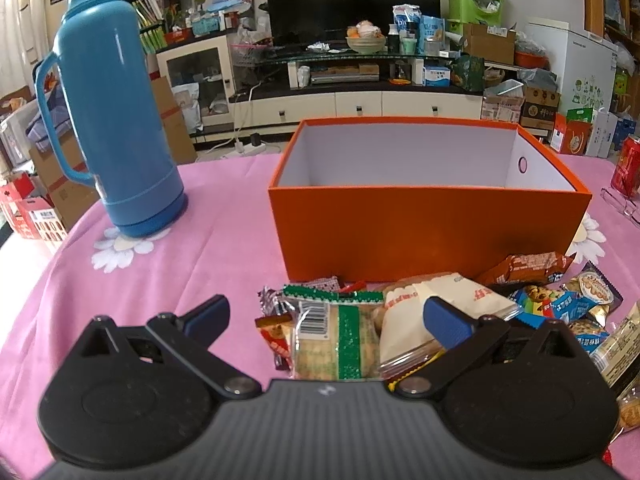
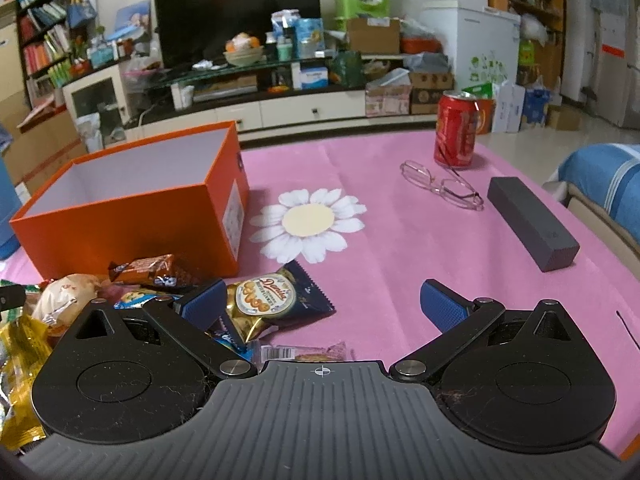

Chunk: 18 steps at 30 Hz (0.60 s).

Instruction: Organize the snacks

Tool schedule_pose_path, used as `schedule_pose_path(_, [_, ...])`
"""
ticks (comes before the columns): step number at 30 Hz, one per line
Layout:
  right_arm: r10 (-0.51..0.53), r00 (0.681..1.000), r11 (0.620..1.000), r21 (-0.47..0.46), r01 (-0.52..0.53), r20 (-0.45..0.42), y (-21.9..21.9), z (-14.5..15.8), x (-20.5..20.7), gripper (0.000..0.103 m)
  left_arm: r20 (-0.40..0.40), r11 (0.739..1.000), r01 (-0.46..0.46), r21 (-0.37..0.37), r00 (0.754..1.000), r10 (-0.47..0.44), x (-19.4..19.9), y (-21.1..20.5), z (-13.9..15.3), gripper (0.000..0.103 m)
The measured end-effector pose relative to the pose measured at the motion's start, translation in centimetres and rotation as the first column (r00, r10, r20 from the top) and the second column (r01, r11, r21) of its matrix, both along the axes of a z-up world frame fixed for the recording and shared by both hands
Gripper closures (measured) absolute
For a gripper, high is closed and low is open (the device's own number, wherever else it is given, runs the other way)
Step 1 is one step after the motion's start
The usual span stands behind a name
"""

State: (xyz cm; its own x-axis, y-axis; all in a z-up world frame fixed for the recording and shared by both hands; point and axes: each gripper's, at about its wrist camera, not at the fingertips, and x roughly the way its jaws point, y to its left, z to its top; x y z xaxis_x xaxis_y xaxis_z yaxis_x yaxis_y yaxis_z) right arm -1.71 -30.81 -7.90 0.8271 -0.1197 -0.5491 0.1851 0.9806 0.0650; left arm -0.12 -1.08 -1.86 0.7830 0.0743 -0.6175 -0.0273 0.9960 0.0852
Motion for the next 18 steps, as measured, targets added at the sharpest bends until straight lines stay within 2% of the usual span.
schedule_pose_path(6, [-0.001,1.000,1.000,0.004,0.001,0.001,0.0,-0.1,0.0,0.006,0.025,1.000,-0.011,0.011,1.000,0.011,-0.5,0.0,0.6,0.000])
schedule_pose_path(13, [-0.012,1.000,1.000,0.000,0.012,-0.020,0.2,-0.6,0.4,0.006,0.072,0.997,-0.039,0.068,0.997,0.034,-1.0,-0.3,1.4,0.000])
schedule_pose_path(18, [-0.017,0.999,1.000,-0.014,0.017,-0.032,0.3,-0.7,0.5,0.006,0.080,0.998,-0.032,0.055,0.996,0.028,-1.3,-0.1,1.8,0.000])
